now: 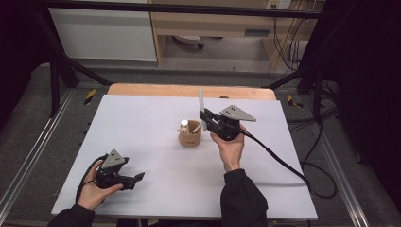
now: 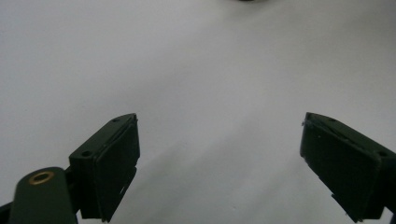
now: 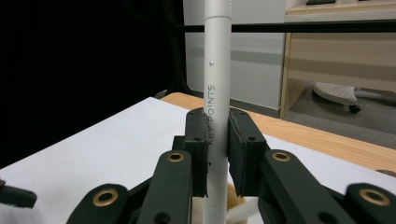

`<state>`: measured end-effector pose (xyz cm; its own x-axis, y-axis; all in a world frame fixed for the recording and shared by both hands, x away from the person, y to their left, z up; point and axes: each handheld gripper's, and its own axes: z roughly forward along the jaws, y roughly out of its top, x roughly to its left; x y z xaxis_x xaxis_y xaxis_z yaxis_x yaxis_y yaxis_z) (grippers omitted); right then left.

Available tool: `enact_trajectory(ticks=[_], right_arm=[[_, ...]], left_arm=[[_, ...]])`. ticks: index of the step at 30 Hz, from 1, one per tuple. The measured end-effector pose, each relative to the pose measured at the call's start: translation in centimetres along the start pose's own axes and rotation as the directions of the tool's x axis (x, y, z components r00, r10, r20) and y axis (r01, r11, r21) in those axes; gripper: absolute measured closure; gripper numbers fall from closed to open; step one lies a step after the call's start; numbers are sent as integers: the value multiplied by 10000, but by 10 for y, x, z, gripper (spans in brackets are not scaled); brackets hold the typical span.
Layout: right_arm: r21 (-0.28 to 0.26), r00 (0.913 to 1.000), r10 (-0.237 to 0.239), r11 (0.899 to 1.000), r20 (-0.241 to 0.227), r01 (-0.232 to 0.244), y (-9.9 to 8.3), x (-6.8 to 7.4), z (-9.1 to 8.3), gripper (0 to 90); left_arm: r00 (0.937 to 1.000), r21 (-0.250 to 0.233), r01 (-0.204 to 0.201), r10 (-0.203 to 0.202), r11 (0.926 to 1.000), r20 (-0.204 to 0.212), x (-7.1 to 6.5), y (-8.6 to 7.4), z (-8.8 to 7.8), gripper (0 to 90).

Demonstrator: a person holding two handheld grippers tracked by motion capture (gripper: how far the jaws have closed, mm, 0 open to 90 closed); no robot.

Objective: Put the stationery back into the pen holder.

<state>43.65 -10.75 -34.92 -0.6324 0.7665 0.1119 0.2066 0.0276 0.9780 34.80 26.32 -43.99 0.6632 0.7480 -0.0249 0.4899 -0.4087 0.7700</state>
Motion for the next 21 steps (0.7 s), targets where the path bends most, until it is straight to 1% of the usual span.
enact_trajectory(ticks=[4, 8, 9, 13, 18, 21], right_arm=[[2, 9999, 125, 9999, 2, -125, 0, 2, 13, 789], [-75, 9999, 130, 9999, 33, -130, -2, 5, 26, 789], [-86, 9998, 204, 9998, 30, -204, -3, 4, 29, 789], [-115, 9995, 281, 9995, 154, -279, -9, 3, 37, 789], [-6, 9993, 331, 9995, 155, -331, -17, 2, 47, 789], [89, 9991, 381, 9992, 159, -382, -23, 2, 52, 789]], left_arm=[[10000, 26, -19, 19, 10000, -6, 0, 0, 1, 120], [10000, 44, -33, 33, 10000, -4, 0, -1, 1, 120], [10000, 31, -17, 17, 10000, -9, 0, -1, 1, 120], [10000, 37, -17, 17, 10000, -8, 1, -1, 1, 120], [9999, 87, -106, 106, 9999, 5, 0, -1, 2, 120], [10000, 94, -91, 91, 9999, 20, 0, -1, 2, 120]])
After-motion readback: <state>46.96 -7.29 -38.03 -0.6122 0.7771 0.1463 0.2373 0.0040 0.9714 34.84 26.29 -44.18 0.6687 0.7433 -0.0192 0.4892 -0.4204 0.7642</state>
